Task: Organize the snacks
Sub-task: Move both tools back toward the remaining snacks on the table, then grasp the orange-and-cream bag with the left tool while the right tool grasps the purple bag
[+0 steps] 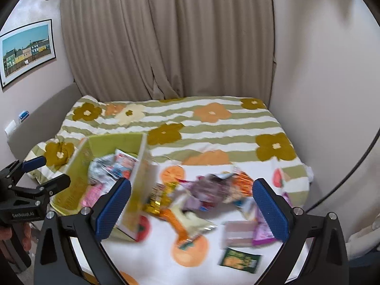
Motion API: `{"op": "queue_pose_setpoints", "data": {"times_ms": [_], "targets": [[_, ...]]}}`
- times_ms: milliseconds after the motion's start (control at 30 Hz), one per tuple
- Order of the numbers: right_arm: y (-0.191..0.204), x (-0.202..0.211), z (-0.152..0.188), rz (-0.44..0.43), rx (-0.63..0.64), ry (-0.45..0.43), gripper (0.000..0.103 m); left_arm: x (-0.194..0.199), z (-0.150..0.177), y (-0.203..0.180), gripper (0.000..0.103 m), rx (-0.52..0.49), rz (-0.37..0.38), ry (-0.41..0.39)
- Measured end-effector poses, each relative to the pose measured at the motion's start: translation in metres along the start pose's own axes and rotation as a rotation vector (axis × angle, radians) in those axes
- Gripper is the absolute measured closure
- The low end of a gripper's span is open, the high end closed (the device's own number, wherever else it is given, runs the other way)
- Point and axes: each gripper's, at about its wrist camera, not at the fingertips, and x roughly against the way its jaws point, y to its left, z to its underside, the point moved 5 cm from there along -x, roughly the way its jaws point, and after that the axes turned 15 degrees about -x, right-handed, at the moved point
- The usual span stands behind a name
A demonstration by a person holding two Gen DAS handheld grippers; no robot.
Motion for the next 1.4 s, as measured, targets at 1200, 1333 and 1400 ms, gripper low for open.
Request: {"op": "queue_pose_setpoints", "data": {"times_ms": [1200, 1333, 1400], "targets": [[-0.203, -0.125, 0.065, 0.017, 0.002, 0.291, 0.001, -0.23, 0.066, -0.126, 0.001, 0.364, -0.128, 0.37], [-0.203, -0.133, 0.068, 0.03, 0.014, 0.293, 0.001, -0.238, 0.068, -0.122, 0.001, 0.391, -0.117, 0.377], [-0.205, -0.137, 0.069, 0.047, 0.016, 0.291, 0.001, -0.242, 0.069, -0.123, 0.001, 0.404, -0.1, 0.384]]}}
